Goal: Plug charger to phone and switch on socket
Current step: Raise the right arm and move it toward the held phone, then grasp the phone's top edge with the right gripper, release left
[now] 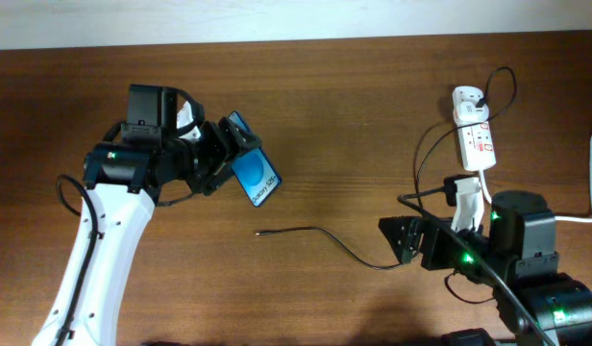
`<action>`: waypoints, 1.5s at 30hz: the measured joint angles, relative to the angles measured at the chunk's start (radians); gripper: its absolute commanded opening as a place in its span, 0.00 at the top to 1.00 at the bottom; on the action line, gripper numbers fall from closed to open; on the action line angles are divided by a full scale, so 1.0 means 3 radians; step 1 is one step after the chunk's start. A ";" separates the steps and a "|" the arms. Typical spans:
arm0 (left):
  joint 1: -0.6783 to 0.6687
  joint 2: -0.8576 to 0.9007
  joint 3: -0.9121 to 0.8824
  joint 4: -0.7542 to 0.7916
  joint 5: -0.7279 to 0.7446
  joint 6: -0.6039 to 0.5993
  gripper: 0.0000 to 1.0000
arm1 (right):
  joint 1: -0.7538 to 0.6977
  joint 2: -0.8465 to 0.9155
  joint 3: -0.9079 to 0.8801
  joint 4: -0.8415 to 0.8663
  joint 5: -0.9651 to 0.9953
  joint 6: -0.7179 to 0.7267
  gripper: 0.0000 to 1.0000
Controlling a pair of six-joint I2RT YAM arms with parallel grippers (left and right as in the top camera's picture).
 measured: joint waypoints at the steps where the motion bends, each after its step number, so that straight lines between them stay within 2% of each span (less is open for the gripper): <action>1: 0.0000 0.0000 0.0000 0.0023 0.0000 -0.0039 0.59 | 0.0000 0.0000 0.0000 0.0046 -0.0003 -0.0011 0.01; 9: 0.0000 0.0000 0.0000 0.0249 0.0000 -0.0547 0.59 | 0.0023 0.0000 -0.0006 0.0594 -0.0181 -0.0453 0.01; 13: 0.0000 0.0000 0.0000 0.0370 0.0003 -0.0841 0.59 | 0.0277 0.0083 -0.0177 0.1292 -0.0237 -0.0484 0.01; 17: 0.0000 0.0000 0.0000 0.0450 -0.0001 -0.1087 0.60 | 0.0652 0.0548 -0.0312 0.2032 -0.0252 -0.0518 0.01; 21: 0.0000 0.0000 0.0000 0.0521 -0.0130 -0.1348 0.60 | 0.1115 0.1317 -0.0351 0.2832 -0.0253 -0.0516 0.02; 26: 0.0000 0.0000 0.0000 0.0524 -0.0266 -0.1419 0.60 | 0.1429 0.1799 -0.0374 0.3638 -0.0253 -0.0496 0.02; 33: 0.0000 0.0000 0.0000 0.0524 -0.0261 -0.1419 0.60 | 0.1446 0.1868 -0.0380 0.4074 -0.0051 -0.0121 0.01; 40: 0.0000 0.0000 0.0000 0.0521 0.0201 -0.1377 0.61 | 0.1493 0.1868 -0.0381 0.4251 0.0266 -0.0069 0.01; 42: 0.0000 0.0000 0.0000 0.0516 0.0253 -0.1364 0.61 | 0.1493 0.1868 -0.0381 0.4342 0.0317 -0.0061 0.07; 45: -0.0031 0.0000 0.0000 0.0512 0.0271 -0.1363 0.60 | 0.1499 0.1891 -0.0381 0.4499 0.0366 -0.0003 0.07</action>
